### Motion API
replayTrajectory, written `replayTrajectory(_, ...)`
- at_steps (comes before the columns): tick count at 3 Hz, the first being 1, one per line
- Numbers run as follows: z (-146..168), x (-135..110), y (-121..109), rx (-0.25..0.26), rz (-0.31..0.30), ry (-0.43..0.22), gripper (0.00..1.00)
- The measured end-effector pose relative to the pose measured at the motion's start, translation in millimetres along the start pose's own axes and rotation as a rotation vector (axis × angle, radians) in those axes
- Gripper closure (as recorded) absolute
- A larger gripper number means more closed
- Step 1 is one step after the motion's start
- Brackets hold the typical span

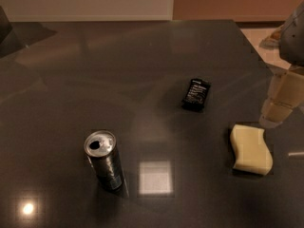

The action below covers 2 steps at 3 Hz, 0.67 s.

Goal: Pick rxbar chocolate

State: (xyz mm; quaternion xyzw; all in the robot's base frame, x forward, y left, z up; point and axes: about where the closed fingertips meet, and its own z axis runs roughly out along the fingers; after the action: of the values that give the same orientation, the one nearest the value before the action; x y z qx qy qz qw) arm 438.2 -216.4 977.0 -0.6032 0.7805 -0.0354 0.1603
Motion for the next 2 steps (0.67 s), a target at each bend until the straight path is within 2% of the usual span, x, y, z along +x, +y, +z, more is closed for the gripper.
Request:
replayTrajectory(1, -0.4, -1.3, -1.3, -0.002, -0.004, -0.003, 0.0)
replayTrajectory(2, 14.6, -9.4, -12.1, -0.043, -0.082, 0.0, 0.0)
